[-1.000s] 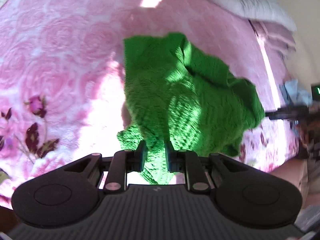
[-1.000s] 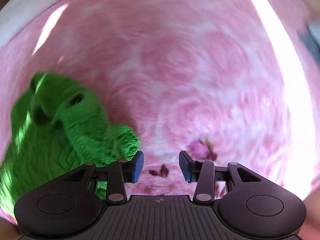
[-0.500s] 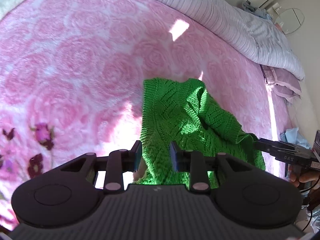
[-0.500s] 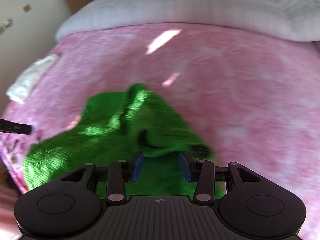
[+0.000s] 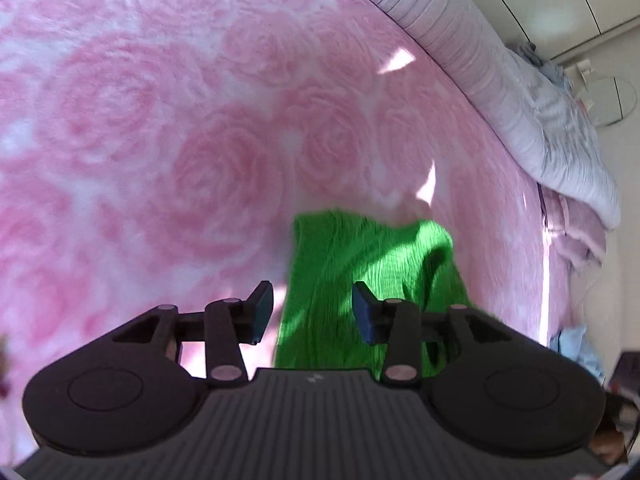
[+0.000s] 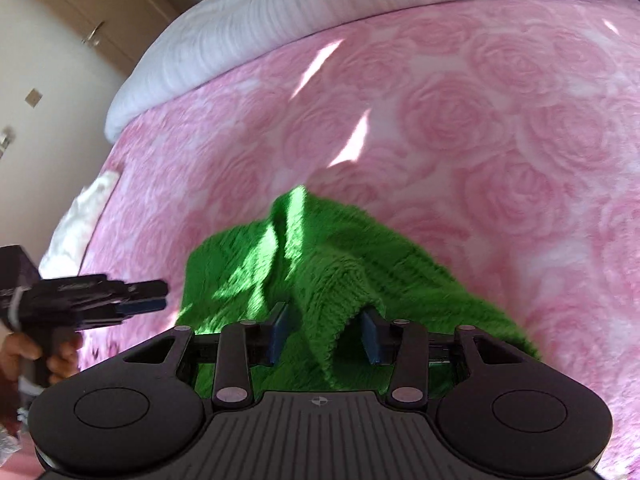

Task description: Fold clothes

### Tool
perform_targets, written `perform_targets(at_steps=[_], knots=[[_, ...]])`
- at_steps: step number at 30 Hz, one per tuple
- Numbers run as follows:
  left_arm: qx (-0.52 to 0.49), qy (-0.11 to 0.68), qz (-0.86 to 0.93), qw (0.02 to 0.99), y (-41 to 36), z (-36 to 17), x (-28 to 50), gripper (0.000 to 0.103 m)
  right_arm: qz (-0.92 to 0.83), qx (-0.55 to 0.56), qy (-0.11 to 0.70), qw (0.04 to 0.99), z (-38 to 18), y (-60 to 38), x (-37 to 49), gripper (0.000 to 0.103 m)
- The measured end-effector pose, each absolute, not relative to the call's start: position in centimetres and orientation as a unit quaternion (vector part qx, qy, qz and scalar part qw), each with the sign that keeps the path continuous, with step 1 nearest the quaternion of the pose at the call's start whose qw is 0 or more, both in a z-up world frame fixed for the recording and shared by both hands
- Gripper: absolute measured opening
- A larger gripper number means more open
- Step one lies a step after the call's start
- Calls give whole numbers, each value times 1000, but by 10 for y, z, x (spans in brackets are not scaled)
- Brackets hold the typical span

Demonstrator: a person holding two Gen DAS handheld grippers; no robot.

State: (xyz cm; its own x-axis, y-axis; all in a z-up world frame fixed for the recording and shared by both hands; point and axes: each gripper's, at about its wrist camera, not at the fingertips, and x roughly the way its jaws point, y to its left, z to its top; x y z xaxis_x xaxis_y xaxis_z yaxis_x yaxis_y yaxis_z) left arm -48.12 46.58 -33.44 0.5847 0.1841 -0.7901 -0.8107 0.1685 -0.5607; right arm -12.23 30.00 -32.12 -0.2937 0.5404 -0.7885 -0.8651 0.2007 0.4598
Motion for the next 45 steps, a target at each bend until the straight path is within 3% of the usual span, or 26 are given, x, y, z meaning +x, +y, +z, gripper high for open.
perform_targets(at_steps=[3,5,9,17,18,20,21,22,25,29,36,40,45], knots=[[-548,283,342,709,478,-349,-467,26,610,-158,515,582,-314,302,-109,11],[-555,274,328,714,483,-353,-460,2,613,-158,501,590,-307,301,-99,4],[-521,254,302,757,487,-328,-449,1,628,-168,453,610,-284,304,-76,2],[-404,164,323,840,547,-222,-405,2,629,-140,329,690,-211,352,-1,1],[-389,161,330,845,556,-211,-395,3,622,-126,312,707,-202,360,9,2],[-359,155,343,854,572,-187,-376,9,587,-110,286,749,-188,372,20,20],[-349,168,344,856,576,-184,-369,10,575,-113,292,756,-185,375,23,51],[-338,183,347,855,574,-187,-366,16,564,-111,298,762,-181,377,26,68],[-309,212,370,850,556,-204,-372,34,577,-66,340,739,-191,353,28,69],[-359,276,391,801,527,-249,-408,35,576,-127,404,699,-234,307,5,69],[-458,337,409,714,432,-288,-496,35,635,-276,360,625,-263,231,-94,68],[-447,348,400,720,383,-272,-515,35,659,-357,330,573,-280,188,-150,60],[-407,372,375,745,331,-252,-517,40,698,-472,205,499,-304,146,-222,58]])
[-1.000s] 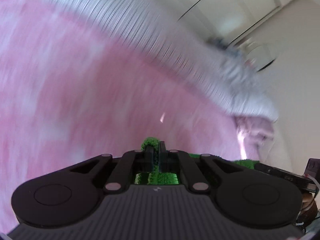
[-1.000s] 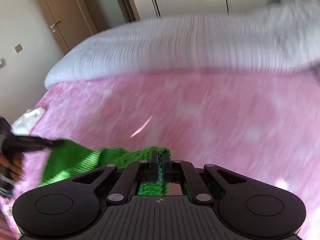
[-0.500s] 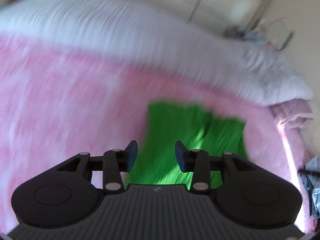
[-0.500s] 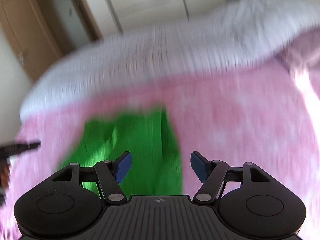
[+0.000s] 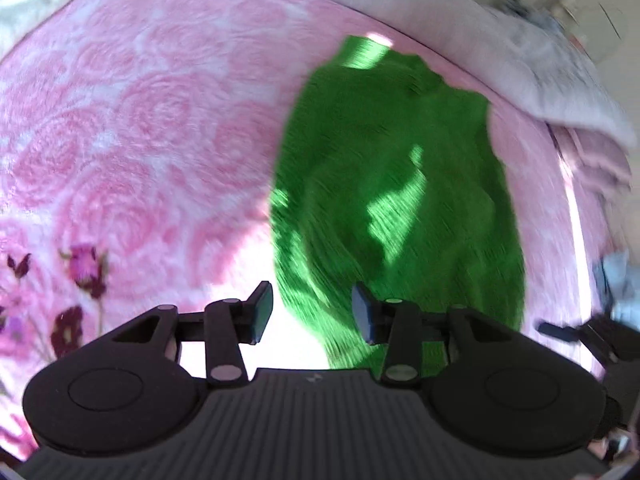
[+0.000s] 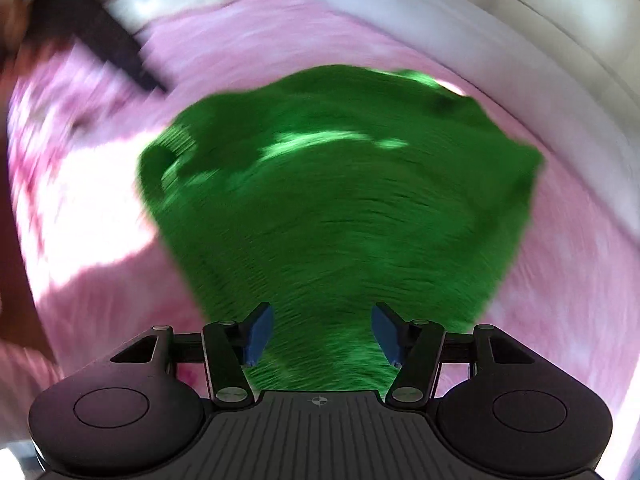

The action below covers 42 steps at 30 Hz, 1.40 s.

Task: Fold clothes
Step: 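Grasp the vest hem with the left gripper while the right gripper grasps the hem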

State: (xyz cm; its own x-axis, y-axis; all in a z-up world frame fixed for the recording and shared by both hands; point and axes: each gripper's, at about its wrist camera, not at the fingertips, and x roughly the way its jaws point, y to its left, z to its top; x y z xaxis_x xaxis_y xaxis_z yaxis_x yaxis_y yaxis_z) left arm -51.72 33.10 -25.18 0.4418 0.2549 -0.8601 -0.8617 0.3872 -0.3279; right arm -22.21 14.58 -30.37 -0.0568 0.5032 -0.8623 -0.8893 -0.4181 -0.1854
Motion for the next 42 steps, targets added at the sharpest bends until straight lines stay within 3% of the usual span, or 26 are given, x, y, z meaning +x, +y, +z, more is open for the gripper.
perform_targets(at_steps=[10,12,14,15,17,18,25,29,31,37,40,42], knots=[[-198,466,366,781,269,-282,-463,42,633,-590,79,495,-365,124,-267,47],[-166,479,374,777,265,-292,-454,39,624,-598,63,499,-373,123,-269,45],[-140,489,385,770,265,-302,-448,20,615,-605,46,504,-380,122,-270,40],[-133,490,390,768,267,-305,-448,15,616,-601,36,508,-379,122,-270,36],[-133,482,390,773,269,-305,-451,5,616,-593,15,518,-379,123,-270,18],[-120,479,393,776,268,-302,-453,5,616,-588,14,524,-376,124,-269,2],[21,431,363,826,230,-262,-481,4,536,-563,106,620,-351,97,-222,1],[56,485,279,827,200,-289,-477,4,477,-542,166,671,-337,79,-192,0],[51,508,273,816,195,-303,-479,4,475,-546,189,664,-344,71,-189,1],[62,445,323,833,188,-268,-493,4,485,-487,135,714,-311,71,-201,1],[37,483,296,823,187,-288,-492,5,462,-547,216,664,-345,67,-194,1],[7,503,287,815,188,-302,-490,6,474,-558,192,653,-347,68,-201,1]])
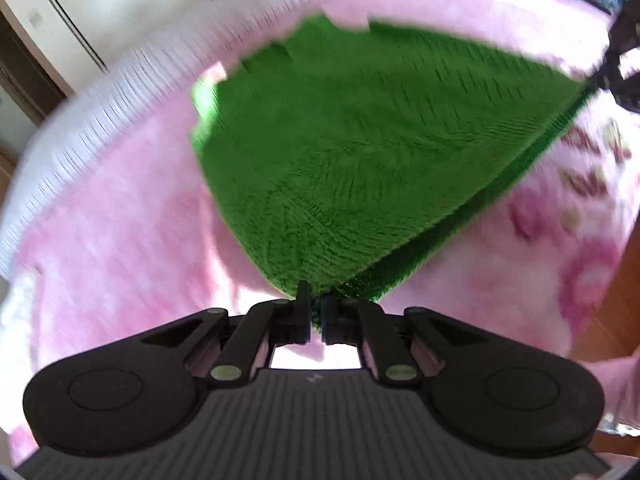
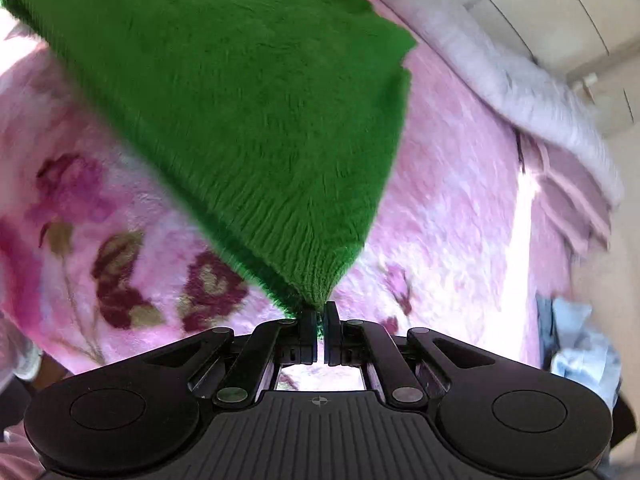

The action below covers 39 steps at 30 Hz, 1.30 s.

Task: Fold clothes
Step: 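Grasp the vest hem with the left gripper while the right gripper grasps the hem, then lift the vest by its hem with both grippers and spread it flat on the bed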

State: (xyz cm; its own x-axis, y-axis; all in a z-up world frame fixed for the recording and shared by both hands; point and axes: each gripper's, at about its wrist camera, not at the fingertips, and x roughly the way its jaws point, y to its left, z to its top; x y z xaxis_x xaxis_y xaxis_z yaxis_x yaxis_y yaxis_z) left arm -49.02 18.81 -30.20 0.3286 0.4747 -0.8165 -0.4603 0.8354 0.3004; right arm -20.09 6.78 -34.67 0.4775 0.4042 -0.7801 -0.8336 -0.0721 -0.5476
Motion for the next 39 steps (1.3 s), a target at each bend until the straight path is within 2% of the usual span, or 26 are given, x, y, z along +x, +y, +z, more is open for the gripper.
perform_targets(at_steps=[2,3,4,6,7,10,17,18,19,21,22,23,24,26,30,33,35,38,39], knots=[[-7,506,294,811,188,-309,-489,12,483,-570,169,642,-349,69,-208,2],[-7,509,297,808,185,-313,-488,12,484,-581,158,635,-351,71,-211,10],[-3,510,297,807,183,-314,-488,13,484,-591,148,628,-354,73,-215,29],[7,512,297,806,179,-316,-488,16,489,-612,122,610,-364,69,-224,55],[12,513,297,805,177,-316,-488,20,495,-621,104,599,-370,64,-227,56],[26,516,297,803,171,-318,-488,21,499,-644,34,579,-387,50,-237,56],[36,513,300,803,173,-325,-481,21,500,-665,-53,552,-407,53,-232,55],[38,512,301,804,174,-326,-479,21,502,-660,-49,557,-406,55,-229,50],[40,514,301,802,174,-329,-478,21,503,-656,-45,561,-404,58,-225,37],[45,519,298,800,175,-334,-475,21,506,-649,-38,567,-402,63,-219,31],[50,521,294,799,175,-336,-474,16,506,-657,-37,557,-405,63,-220,24],[64,524,293,797,175,-336,-472,4,507,-662,-34,550,-407,63,-220,13],[82,528,293,793,174,-335,-470,4,509,-657,-24,555,-403,66,-214,1],[103,533,283,791,168,-335,-471,4,497,-629,-17,597,-384,68,-204,1],[138,543,259,787,154,-335,-473,3,432,-588,-54,682,-336,57,-187,1],[165,549,240,783,143,-336,-475,3,456,-637,49,620,-366,55,-182,1],[182,553,228,780,136,-336,-476,4,474,-665,83,571,-389,54,-185,1],[161,553,221,787,140,-327,-484,9,494,-645,124,570,-379,55,-182,2],[145,556,218,789,144,-323,-487,10,500,-637,142,570,-374,56,-180,6]])
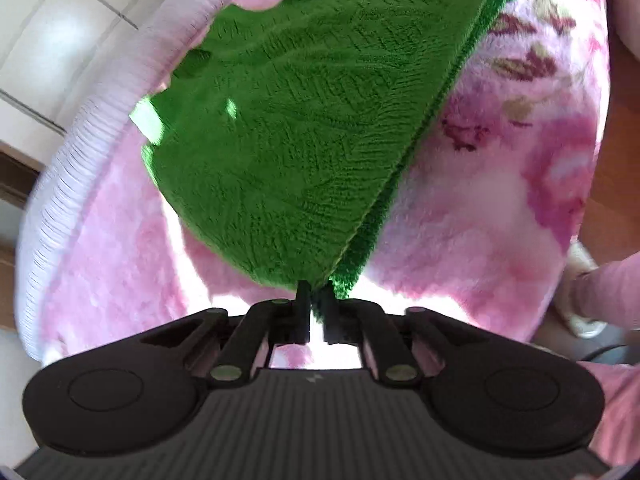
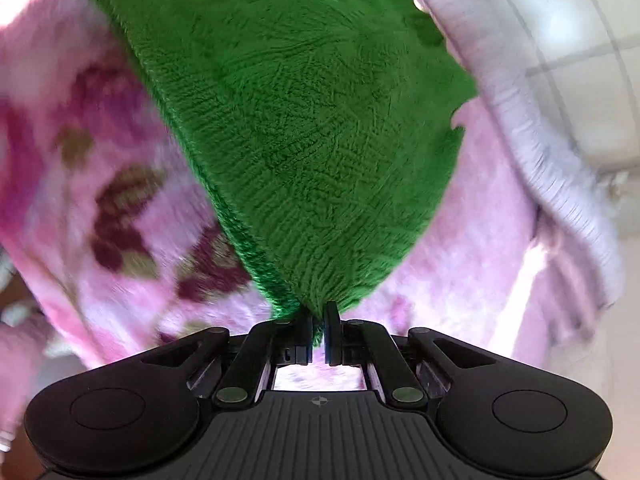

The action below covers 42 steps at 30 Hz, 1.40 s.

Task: Fold clothes
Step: 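Lift the vest by its hem with both grippers and spread it flat on the bed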

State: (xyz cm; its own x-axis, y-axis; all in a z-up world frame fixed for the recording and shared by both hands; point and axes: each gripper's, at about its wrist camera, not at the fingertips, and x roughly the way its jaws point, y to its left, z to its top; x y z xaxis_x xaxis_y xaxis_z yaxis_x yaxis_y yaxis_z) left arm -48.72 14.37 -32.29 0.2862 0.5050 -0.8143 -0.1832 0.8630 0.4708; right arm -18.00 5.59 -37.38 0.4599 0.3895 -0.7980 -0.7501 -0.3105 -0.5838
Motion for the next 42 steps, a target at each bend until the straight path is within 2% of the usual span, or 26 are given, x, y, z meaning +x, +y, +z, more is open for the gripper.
perform_targets(at_steps=[2,4,6,8,10,13,16,19,21,22,24,25,28,33,36,37,38,41,42], knots=[[81,559,222,795,155,-314,-495,16,511,-619,177,569,-364,56,-176,16],[-4,554,233,799,171,-305,-505,19,521,-575,231,586,-351,49,-163,32],[-116,536,254,797,193,-296,-519,24,526,-508,298,614,-339,50,-141,35],[-234,491,288,788,215,-293,-533,38,525,-435,361,636,-327,51,-118,40],[-347,433,319,768,237,-294,-547,42,519,-359,422,651,-315,52,-96,49],[-464,361,355,727,259,-313,-557,50,491,-235,507,668,-310,57,-61,51],[-531,313,380,689,272,-334,-559,48,459,-143,567,669,-327,66,-37,52],[-557,281,385,680,273,-347,-554,48,429,-64,615,658,-346,74,-17,52],[-539,285,378,697,275,-340,-548,22,418,-41,628,655,-354,81,-13,52],[-527,289,373,706,275,-336,-545,5,416,-41,629,655,-357,85,-14,38],[-503,297,363,726,277,-327,-539,4,420,-55,625,656,-358,95,-18,9],[-491,301,358,735,277,-323,-536,4,427,-47,624,653,-354,94,-17,7],[-445,286,349,774,277,-286,-536,4,446,-22,621,644,-341,92,-16,5],[-344,330,344,809,255,-238,-549,4,445,28,650,615,-331,64,-16,4],[-328,363,358,795,255,-245,-549,7,390,-45,688,611,-357,56,-34,5],[-324,374,364,789,255,-248,-549,5,390,-72,680,617,-356,61,-37,6],[-320,385,369,783,255,-252,-548,0,390,-99,672,622,-356,67,-41,7],[-307,418,384,764,256,-263,-548,2,388,-180,644,634,-353,83,-51,18],[-303,429,389,757,256,-267,-547,2,387,-206,634,637,-352,89,-55,30]])
